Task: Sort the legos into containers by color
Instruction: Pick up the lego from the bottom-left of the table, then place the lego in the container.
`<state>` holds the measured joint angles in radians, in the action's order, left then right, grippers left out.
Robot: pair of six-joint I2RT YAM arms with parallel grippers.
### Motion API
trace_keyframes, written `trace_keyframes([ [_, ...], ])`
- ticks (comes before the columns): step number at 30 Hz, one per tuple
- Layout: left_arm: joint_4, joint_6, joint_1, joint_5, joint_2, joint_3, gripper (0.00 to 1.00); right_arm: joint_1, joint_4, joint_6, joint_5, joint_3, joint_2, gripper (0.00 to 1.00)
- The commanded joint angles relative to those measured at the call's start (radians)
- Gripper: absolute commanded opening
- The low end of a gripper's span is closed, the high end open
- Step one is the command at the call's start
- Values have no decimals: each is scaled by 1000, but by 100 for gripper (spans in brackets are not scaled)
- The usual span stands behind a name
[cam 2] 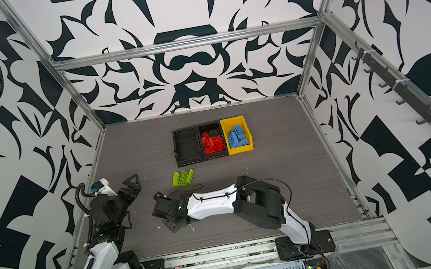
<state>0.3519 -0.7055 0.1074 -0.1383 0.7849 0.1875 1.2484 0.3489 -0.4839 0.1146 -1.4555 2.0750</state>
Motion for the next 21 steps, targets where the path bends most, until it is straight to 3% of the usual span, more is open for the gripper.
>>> trace_keyframes([
  [1,81,14,5,-76,22,-5,99,-18,-78,18,-16,7,-66,32],
  [7,163,14,4,-170,84,4,99,-71,-123,55,-42,25,-106,31],
  [21,144,44,-32,-186,114,35,99,-314,-148,189,-38,47,-204,31],
])
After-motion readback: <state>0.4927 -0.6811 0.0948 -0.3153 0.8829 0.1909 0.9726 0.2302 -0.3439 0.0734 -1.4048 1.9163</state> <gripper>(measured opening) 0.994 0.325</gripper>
